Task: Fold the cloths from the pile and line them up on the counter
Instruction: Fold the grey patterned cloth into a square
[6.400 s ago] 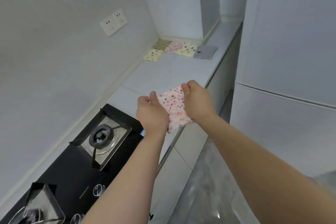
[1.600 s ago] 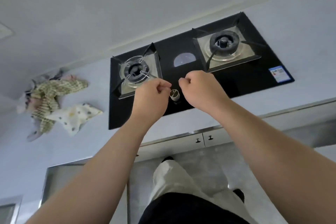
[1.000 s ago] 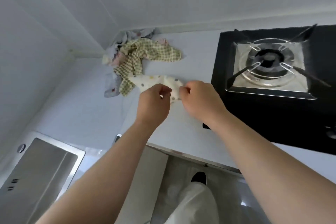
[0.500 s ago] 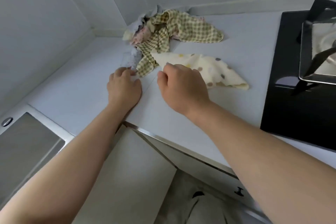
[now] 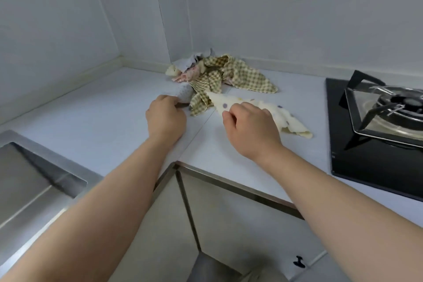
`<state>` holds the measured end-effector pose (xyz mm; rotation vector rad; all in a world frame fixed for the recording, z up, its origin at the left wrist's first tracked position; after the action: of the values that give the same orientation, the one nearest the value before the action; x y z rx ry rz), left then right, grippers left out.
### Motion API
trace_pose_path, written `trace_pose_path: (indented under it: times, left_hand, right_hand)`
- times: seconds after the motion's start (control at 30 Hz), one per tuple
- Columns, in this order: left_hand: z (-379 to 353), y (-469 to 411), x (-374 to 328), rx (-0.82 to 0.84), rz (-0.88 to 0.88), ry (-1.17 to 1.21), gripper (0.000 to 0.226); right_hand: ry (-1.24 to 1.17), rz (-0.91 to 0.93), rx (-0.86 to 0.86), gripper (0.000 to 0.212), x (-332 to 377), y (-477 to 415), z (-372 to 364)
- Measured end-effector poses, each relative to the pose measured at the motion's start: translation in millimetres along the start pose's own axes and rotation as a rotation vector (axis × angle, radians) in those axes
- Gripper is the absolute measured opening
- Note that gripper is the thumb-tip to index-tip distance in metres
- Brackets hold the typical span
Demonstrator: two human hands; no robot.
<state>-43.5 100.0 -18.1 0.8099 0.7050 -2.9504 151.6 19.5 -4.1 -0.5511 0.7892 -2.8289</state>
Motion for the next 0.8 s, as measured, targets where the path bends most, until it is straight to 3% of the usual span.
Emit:
trace_pose_path:
  times: [0.13,0.23,0.37,0.5,0.57,0.67,0.8]
  left_hand:
    - [37.3,-12.5,-14.8,-0.084,-0.01,0.265,0.031]
    - [78.4,-16.9,-35.2,-0.11,-0.098,0.404,0.027]
    - [123.9,-13.6,-50.5,-0.12,-0.166,0.655,0.021]
    - [149.5,-4.2,-59.5,-0.111,-0.226,0.88,0.018]
    - [155.6,-1.0,-61.7,-0.11,-0.248,0.892,0.016]
    - [160.6,0.2,-62.5,-0.11,-0.256,0.885,0.015]
    - [160.5,1.1,-63.3,-0.026,-0.238,0.784,0.03]
  right_hand:
    - [0.037,-0.063,0.088,0.024,24.5,-6.9,12.2]
    - [-0.073,-0.109,0.118,0.016,45.5,-12.4,22.3]
    - [-0.213,-0.104,0.044,0.031,70.5,-17.3,40.2]
    - [-0.549,-0.164,-0.018,0.038,92.0,-7.5,57.9]
    - [-0.537,-0.183,-0.074,0.034,97.1,-2.0,63.9]
    - [-0.446,-0.226,-0.188,0.013,96.2,-1.4,73.5]
    - [-0.399,-0.303,-0.203,0.016,89.7,-7.1,86.7]
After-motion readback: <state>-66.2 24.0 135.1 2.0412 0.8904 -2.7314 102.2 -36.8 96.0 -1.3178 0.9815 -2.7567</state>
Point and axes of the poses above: each hand's wrist, its own y-axis away from the middle knuckle, its own z-axis out of the back of the hand, x = y × z, the point moved 4 cm from there along -y, towards the middle knuckle, and after that the axes turned 2 degrees about -z, right-handed, at the moved point
